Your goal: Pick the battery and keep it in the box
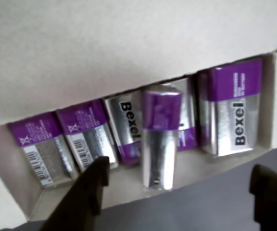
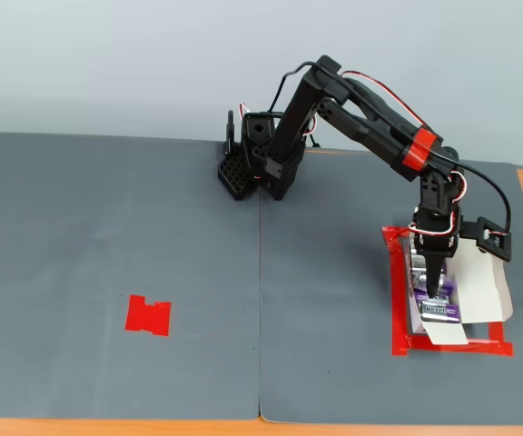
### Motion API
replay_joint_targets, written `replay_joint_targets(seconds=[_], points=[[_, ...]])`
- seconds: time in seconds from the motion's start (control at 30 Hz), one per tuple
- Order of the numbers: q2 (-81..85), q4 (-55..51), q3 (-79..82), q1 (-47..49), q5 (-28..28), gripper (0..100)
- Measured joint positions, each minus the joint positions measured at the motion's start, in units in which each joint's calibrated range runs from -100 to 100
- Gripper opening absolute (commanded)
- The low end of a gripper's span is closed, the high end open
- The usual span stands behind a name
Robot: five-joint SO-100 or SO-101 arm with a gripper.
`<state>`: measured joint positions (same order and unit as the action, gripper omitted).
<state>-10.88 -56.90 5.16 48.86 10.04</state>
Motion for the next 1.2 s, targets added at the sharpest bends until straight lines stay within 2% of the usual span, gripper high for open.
replay_joint_targets(seconds=[0.33, 0.77, 1.2], points=[[3.1, 0.0, 0.0, 0.0, 0.0, 2], [20.6, -0.3, 10.8, -4.3, 0.0, 2], [48.2, -0.2, 29.3, -19.2, 0.0, 2]])
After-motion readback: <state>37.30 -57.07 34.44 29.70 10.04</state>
